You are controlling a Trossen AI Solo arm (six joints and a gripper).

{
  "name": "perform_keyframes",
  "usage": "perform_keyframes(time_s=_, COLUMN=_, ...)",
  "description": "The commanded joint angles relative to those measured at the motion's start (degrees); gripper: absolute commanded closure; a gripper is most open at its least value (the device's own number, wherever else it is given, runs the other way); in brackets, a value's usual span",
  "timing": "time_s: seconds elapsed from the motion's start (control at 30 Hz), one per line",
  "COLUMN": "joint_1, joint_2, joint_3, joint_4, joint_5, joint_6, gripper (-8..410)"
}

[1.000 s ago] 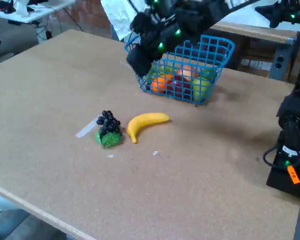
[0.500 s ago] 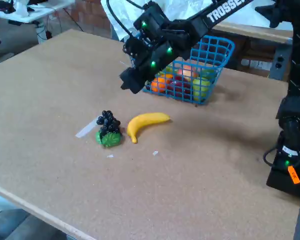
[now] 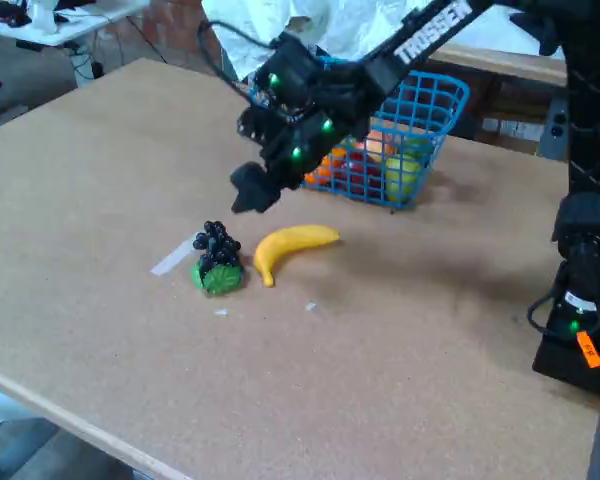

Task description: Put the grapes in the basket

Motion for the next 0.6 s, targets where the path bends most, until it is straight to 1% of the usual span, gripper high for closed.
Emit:
perform_keyframes(time_s=0.0, joint_1=1.88, joint_2=3.19, joint_3=1.09, joint_4=1.73, joint_5=-0.26, joint_6=1.53, gripper=130)
perform_keyframes(time_s=0.23, joint_1=3.41, joint_2=7.41, joint_3=5.84, joint_4=2.23, joint_5=0.0, joint_6=1.68, gripper=130)
perform_keyframes(time_s=0.43, joint_1=3.43, joint_2=8.68, joint_3=9.11, joint_4=2.23, joint_5=3.91, joint_6=11.74, gripper=130)
perform_keyframes(time_s=0.5, joint_1=3.43, joint_2=8.5, joint_3=9.29, joint_4=2.25, joint_5=7.67, joint_6=16.76, gripper=130)
perform_keyframes(time_s=0.57, joint_1=3.43, joint_2=8.48, joint_3=9.29, joint_4=2.36, joint_5=8.41, joint_6=21.46, gripper=130)
